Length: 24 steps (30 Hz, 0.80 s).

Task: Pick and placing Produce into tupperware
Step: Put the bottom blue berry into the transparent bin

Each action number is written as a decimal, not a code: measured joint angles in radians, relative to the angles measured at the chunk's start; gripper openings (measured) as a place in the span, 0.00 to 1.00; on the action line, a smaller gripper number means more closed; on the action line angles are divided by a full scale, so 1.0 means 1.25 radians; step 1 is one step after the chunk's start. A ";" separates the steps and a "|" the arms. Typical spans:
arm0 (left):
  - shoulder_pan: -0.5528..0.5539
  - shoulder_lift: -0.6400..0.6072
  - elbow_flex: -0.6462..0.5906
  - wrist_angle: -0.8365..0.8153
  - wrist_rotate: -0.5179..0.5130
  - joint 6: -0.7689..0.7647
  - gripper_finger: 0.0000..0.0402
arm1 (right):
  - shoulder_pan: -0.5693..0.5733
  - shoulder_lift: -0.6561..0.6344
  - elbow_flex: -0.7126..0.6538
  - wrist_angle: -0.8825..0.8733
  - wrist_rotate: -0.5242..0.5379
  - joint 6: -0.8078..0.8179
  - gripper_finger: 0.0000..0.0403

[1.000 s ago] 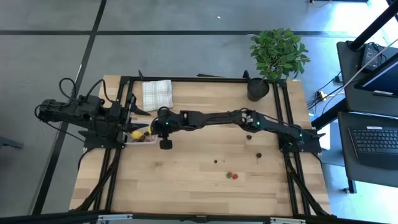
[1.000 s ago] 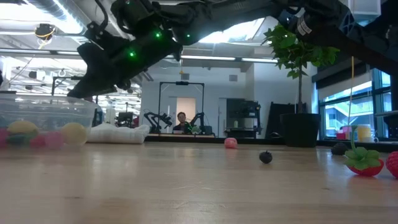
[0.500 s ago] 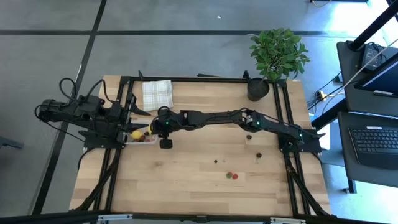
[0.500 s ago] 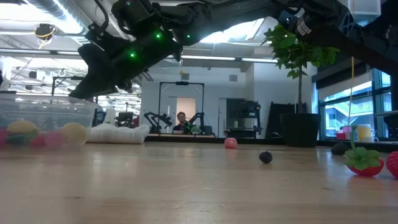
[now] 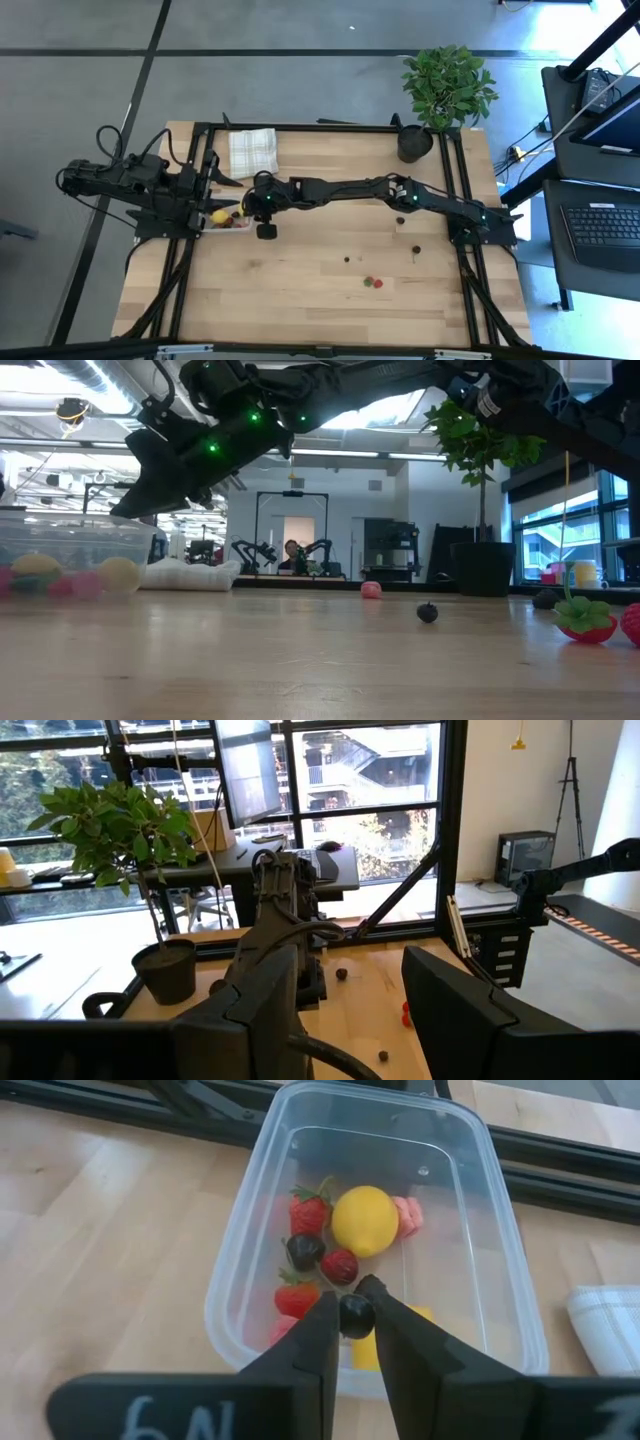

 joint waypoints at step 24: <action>0.000 0.000 0.000 -0.015 0.000 0.000 0.44 | 0.000 -0.002 0.000 0.000 0.000 -0.019 0.17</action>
